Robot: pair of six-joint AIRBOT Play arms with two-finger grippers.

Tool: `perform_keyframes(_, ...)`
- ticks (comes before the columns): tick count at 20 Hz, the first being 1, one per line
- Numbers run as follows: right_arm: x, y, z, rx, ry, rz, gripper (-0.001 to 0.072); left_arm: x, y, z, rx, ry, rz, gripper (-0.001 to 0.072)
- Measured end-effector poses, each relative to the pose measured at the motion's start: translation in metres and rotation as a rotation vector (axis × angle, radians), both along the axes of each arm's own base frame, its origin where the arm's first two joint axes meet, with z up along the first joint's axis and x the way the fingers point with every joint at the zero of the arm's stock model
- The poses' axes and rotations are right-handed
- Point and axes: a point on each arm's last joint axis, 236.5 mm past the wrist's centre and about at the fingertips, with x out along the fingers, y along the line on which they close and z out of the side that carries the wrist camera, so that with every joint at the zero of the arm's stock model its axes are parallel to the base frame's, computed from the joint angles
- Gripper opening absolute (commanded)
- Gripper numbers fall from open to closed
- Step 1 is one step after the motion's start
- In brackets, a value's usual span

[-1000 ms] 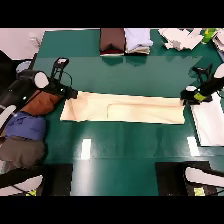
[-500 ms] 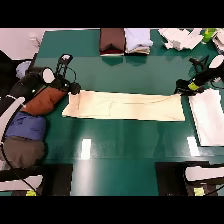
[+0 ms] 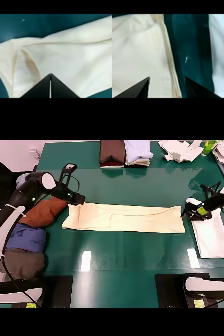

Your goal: Fold the shirts.

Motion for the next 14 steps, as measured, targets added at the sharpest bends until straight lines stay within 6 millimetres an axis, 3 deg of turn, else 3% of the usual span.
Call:
perform_keyframes(4,-0.010,0.006,-0.018,0.005,0.015,0.000,0.0507,-0.002,-0.032,0.007,-0.033,-0.043,-0.047,0.0024)
perform_keyframes(7,-0.009,0.017,-0.023,0.002,0.013,0.030,0.0478,-0.005,-0.045,0.010,-0.052,-0.054,-0.064,0.0023)
perform_keyframes(11,-0.008,0.032,-0.033,0.006,0.029,0.073,0.0086,-0.007,-0.056,0.012,-0.086,-0.051,-0.066,0.0023)
perform_keyframes(12,-0.007,0.035,-0.034,0.006,0.029,0.083,0.0023,-0.008,-0.058,0.013,-0.094,-0.049,-0.066,0.0023)
perform_keyframes(14,-0.005,0.038,-0.032,-0.001,0.024,0.100,0.0022,-0.009,-0.063,0.012,-0.118,-0.037,-0.061,0.0022)
